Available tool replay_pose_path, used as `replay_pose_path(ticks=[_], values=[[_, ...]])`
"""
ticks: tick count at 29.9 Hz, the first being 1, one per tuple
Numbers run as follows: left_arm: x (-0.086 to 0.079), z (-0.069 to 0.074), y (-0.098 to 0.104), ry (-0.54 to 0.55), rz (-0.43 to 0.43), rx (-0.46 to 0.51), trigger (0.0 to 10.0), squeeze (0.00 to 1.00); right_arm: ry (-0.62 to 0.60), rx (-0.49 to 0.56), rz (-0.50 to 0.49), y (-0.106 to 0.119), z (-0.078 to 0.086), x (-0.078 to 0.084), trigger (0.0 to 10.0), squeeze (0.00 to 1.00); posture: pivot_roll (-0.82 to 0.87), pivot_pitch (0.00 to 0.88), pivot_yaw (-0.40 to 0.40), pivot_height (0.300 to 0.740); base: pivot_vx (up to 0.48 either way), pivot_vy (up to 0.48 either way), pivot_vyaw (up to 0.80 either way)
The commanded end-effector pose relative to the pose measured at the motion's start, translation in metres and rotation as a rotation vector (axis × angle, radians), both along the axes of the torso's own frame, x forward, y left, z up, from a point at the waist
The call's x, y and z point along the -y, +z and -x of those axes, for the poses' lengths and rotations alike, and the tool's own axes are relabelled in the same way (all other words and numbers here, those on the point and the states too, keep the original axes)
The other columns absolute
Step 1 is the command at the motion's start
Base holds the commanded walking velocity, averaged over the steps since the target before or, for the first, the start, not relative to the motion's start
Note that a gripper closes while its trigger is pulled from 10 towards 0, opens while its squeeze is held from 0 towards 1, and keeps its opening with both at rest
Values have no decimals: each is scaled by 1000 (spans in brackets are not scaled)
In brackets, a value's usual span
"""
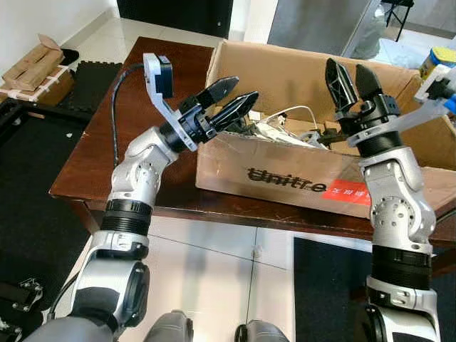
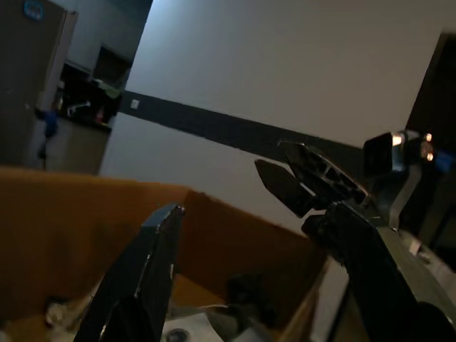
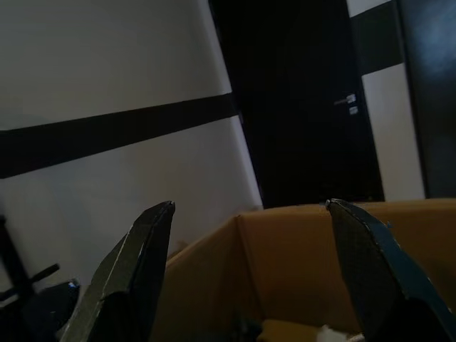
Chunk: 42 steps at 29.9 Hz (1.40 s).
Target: Picking trash to rubbish bin
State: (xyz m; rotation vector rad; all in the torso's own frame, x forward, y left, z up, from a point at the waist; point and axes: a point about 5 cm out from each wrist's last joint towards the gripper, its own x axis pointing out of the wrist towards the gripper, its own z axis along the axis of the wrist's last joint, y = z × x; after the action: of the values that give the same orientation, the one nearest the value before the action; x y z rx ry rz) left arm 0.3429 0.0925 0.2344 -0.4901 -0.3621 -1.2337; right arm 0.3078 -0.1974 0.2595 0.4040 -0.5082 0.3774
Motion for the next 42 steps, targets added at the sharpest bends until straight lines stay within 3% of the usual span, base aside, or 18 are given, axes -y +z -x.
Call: replay_pose_path(ticks=[1,5,11,14,21,42], values=[[-3,6,-3,-63,-22,-4,10000,0,14,3,14,-1,3,-3,10000,0,94,72,-42,740,0,0,0],[-5,7,-3,-72,-35,3,10000,0,30,9,15,-1,3,-5,10000,0,94,72,-42,740,0,0,0],[-8,7,-2,-75,-34,-7,10000,0,146,86,20,8,13,-17,10000,0,100,76,-44,740,0,0,0],[-8,8,-2,-93,-40,-25,10000,0,280,142,47,13,26,-31,10000,0,102,76,-44,740,0,0,0],[-7,9,-3,-100,-57,-51,10000,0,327,116,87,4,28,-41,10000,0,105,74,-43,740,-34,0,0],[0,12,-11,-124,-91,-70,10000,0,430,59,156,-13,29,-58,10000,0,110,71,-44,740,-333,0,0]])
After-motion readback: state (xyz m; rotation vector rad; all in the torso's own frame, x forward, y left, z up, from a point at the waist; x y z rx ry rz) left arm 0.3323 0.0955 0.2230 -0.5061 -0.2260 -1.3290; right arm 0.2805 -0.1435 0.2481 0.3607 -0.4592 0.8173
